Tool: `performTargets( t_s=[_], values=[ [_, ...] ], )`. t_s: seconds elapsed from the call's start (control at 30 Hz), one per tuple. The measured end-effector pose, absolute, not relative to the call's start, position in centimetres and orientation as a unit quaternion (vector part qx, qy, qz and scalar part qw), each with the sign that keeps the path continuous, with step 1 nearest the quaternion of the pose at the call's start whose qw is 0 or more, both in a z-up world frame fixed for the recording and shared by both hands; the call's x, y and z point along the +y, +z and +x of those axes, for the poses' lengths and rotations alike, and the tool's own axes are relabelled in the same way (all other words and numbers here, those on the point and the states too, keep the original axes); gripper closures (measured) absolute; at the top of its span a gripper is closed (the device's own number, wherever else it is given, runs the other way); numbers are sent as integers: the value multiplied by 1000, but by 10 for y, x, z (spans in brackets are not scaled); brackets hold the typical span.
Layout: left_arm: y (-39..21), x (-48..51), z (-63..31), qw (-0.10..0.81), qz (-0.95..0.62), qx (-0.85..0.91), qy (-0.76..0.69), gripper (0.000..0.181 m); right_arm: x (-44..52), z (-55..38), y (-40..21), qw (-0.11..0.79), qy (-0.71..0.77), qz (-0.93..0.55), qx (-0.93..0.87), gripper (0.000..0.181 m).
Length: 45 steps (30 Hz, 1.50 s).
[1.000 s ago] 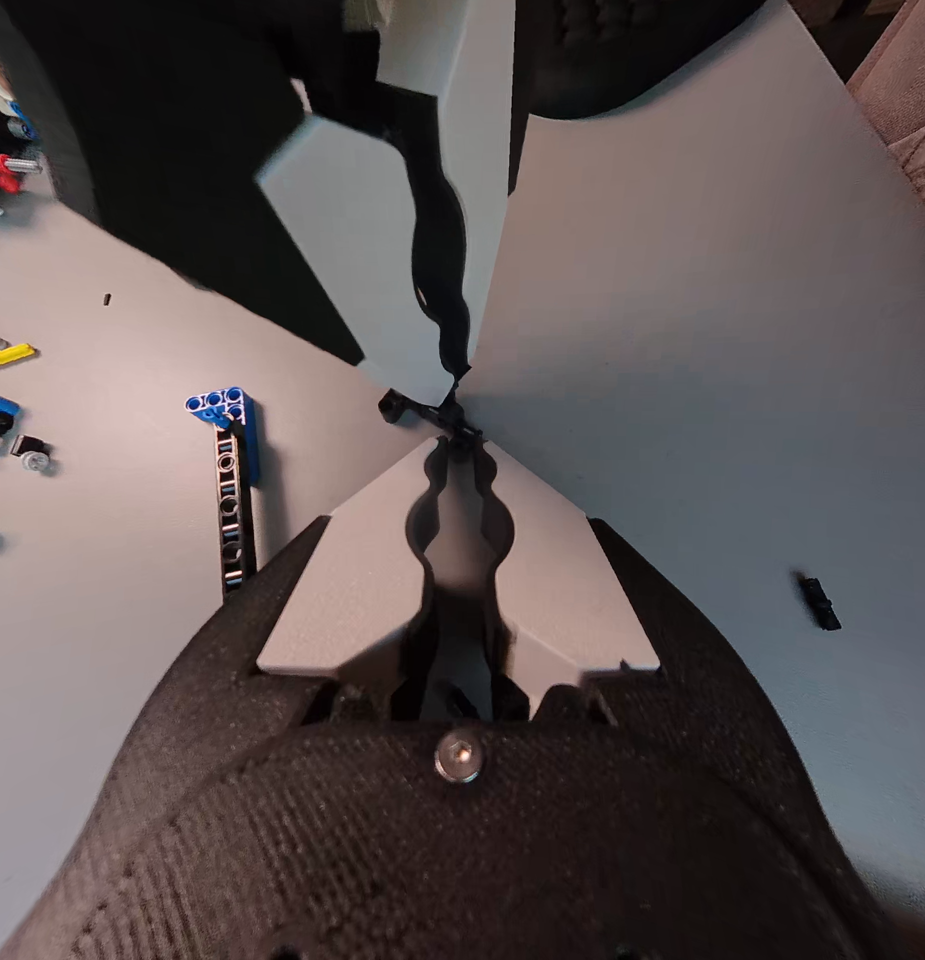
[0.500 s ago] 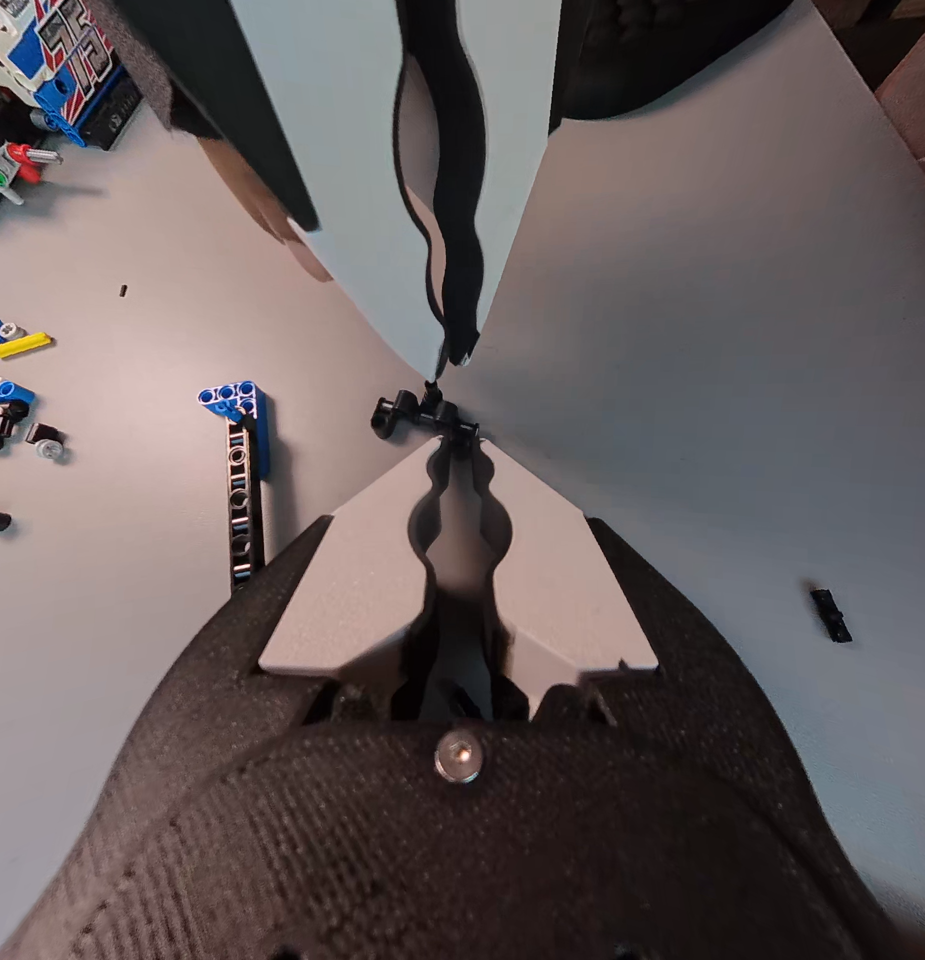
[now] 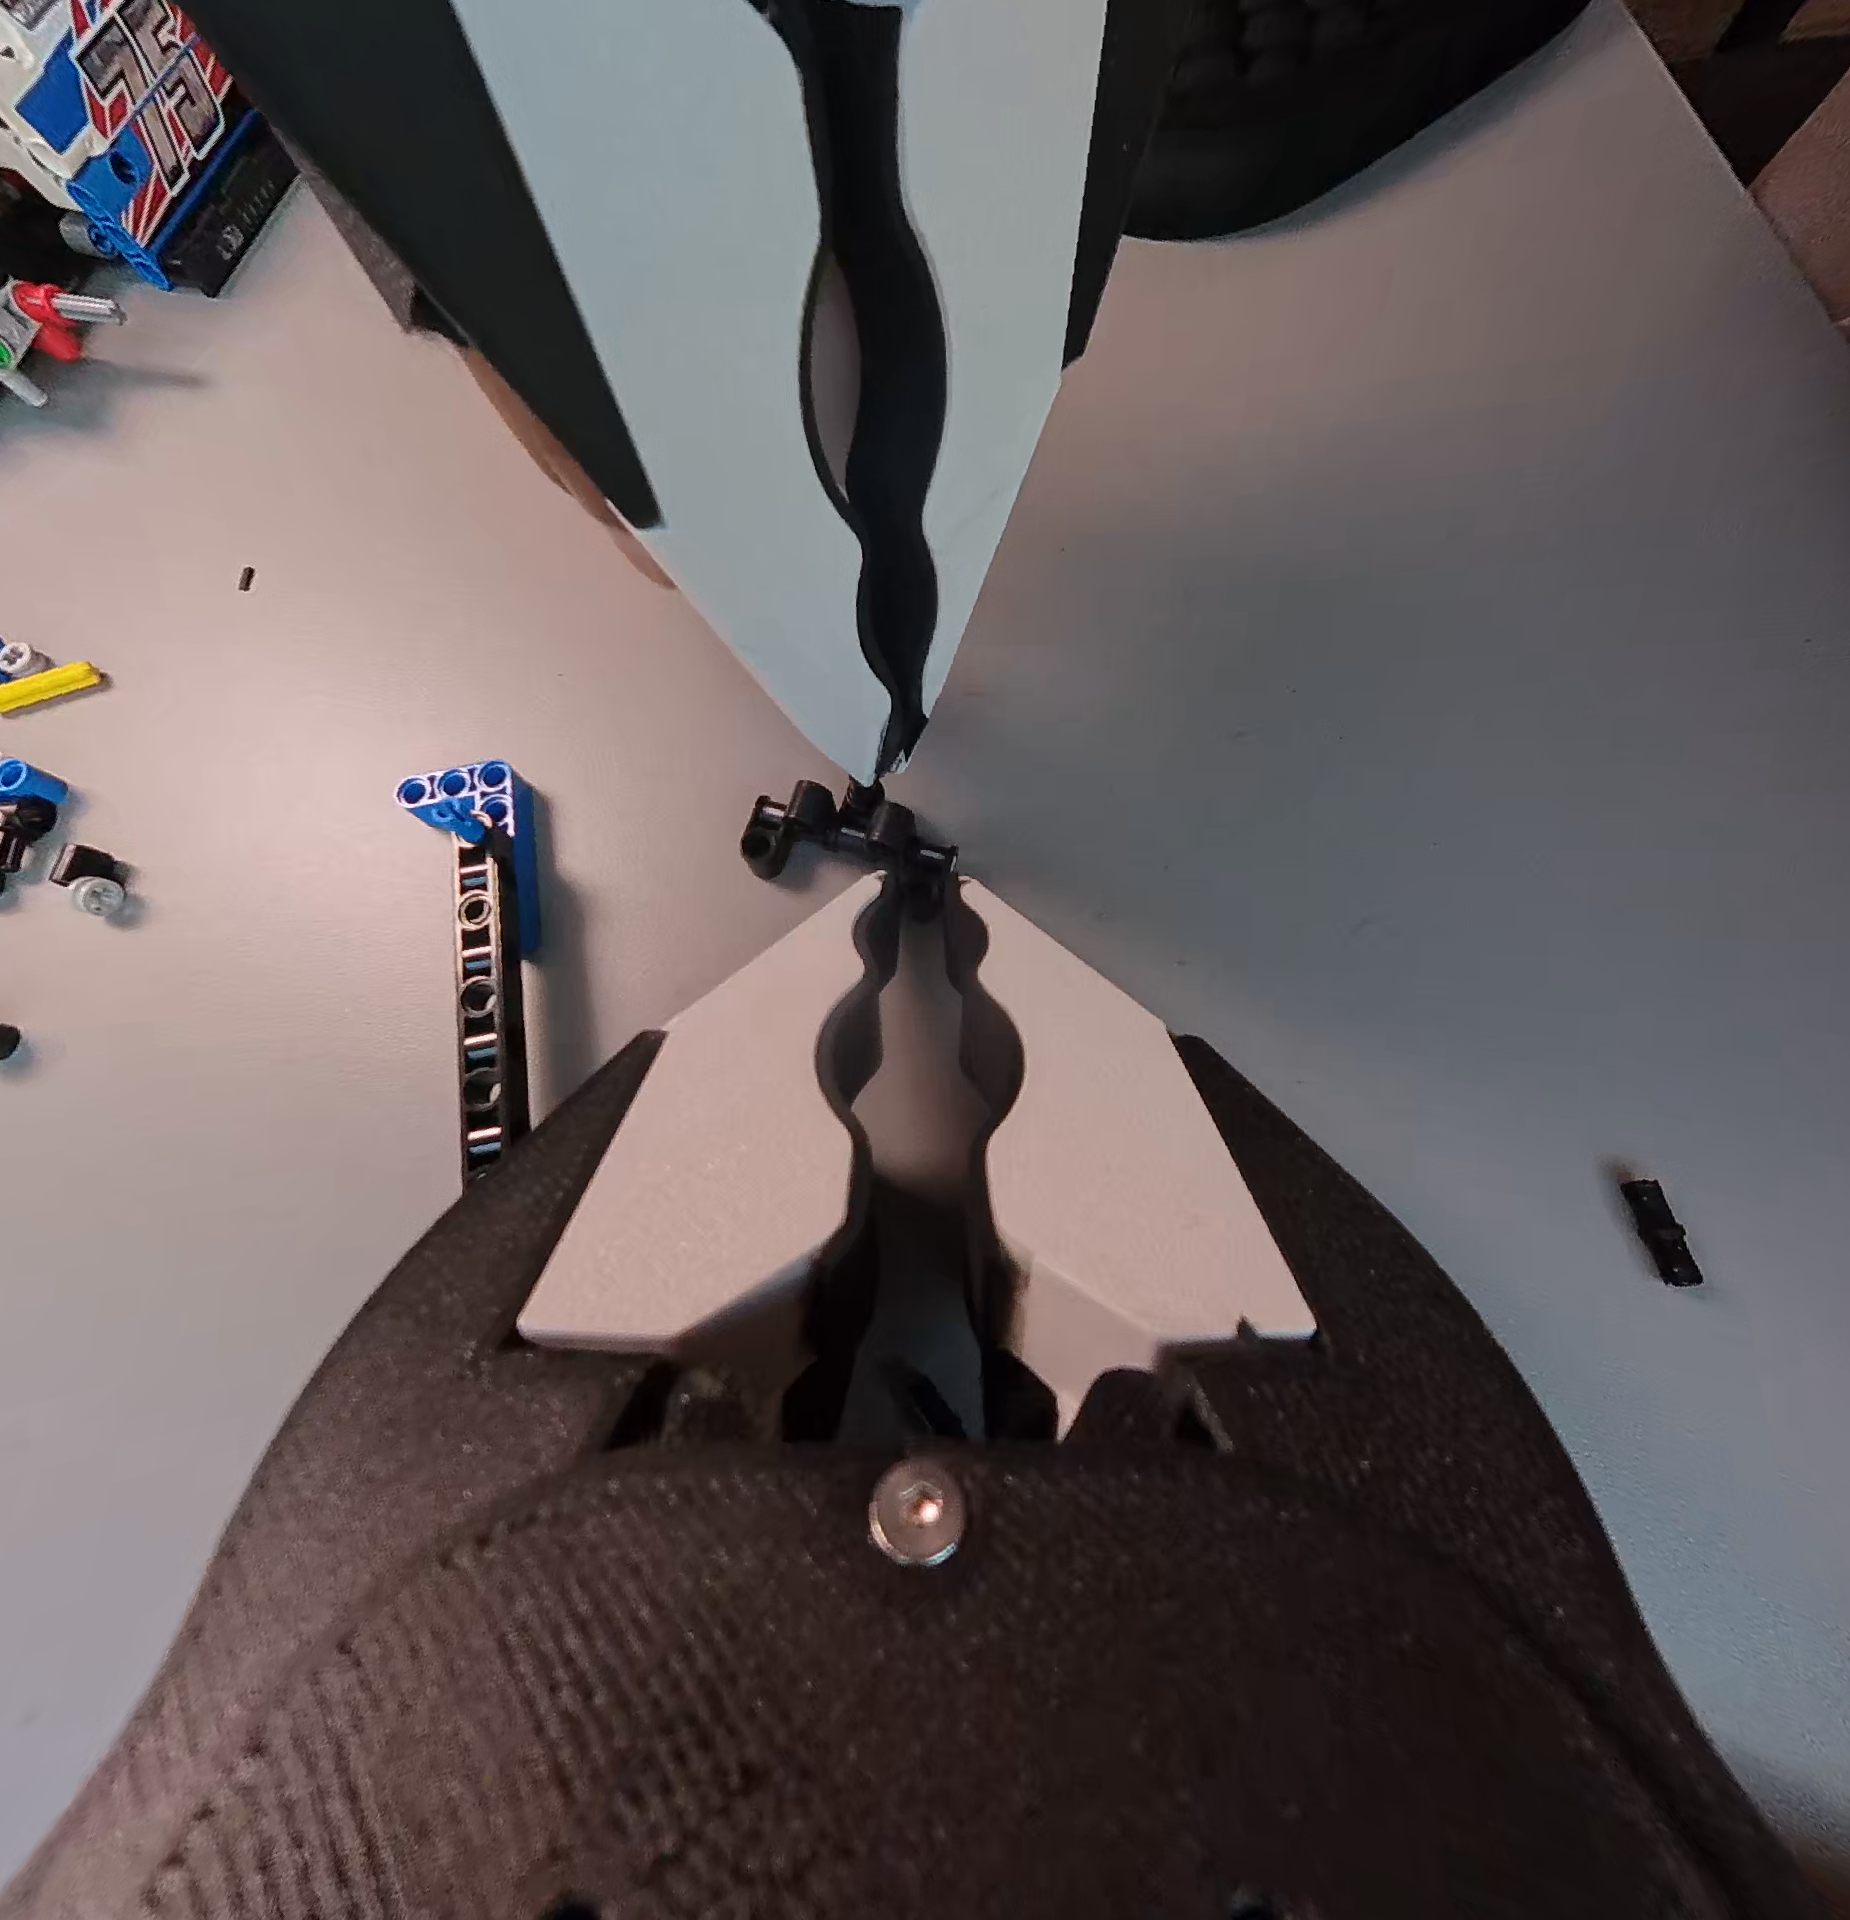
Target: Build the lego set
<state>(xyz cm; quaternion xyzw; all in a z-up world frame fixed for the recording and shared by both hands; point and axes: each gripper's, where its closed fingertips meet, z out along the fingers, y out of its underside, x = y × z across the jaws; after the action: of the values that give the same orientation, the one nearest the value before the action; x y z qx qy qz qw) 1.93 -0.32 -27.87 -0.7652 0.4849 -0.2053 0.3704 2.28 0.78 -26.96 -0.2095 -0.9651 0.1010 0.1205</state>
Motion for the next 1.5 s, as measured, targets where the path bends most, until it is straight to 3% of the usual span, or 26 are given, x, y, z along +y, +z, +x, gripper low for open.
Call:
performTargets(
  t_s=[0.3, 0.4, 0.63, 0.67, 0.73, 0.9, 1.13, 1.37, 1.43, 1.5],
  values=[
    [-276, -2, 16, 385, -769, 472, -194, 169, 5, 22, -269, 149, 128, -307, -931, 181],
    [-270, -5, 10, 403, -775, 443, -200, 159, -6, 25, -264, 152, 191, -367, -897, 157],
    [-274, -1, 13, 394, -805, 403, -184, 147, 13, 24, -254, 246, 272, -429, -826, 155],
    [-277, 0, 15, 387, -810, 403, -178, 148, 16, 22, -252, 257, 287, -439, -812, 155],
    [-278, 4, 18, 390, -809, 408, -162, 170, 21, 17, -245, 282, 322, -456, -780, 156],
    [-278, 4, 10, 402, -800, 426, -129, 174, 34, 13, -237, 318, 391, -479, -719, 159],
    [-247, -3, 8, 479, -737, 462, -120, 175, 34, 20, -232, 297, 447, -493, -685, 157],
    [-217, -11, 24, 545, -662, 511, -55, 174, 6, 20, -212, 190, 569, -514, -613, 128],
    [-215, -12, 28, 552, -649, 521, -39, 174, 2, 19, -215, 179, 570, -516, -614, 131],
    [-215, -11, 29, 553, -645, 527, -21, 175, -8, 22, -211, 156, 590, -499, -615, 149]
  ],
)
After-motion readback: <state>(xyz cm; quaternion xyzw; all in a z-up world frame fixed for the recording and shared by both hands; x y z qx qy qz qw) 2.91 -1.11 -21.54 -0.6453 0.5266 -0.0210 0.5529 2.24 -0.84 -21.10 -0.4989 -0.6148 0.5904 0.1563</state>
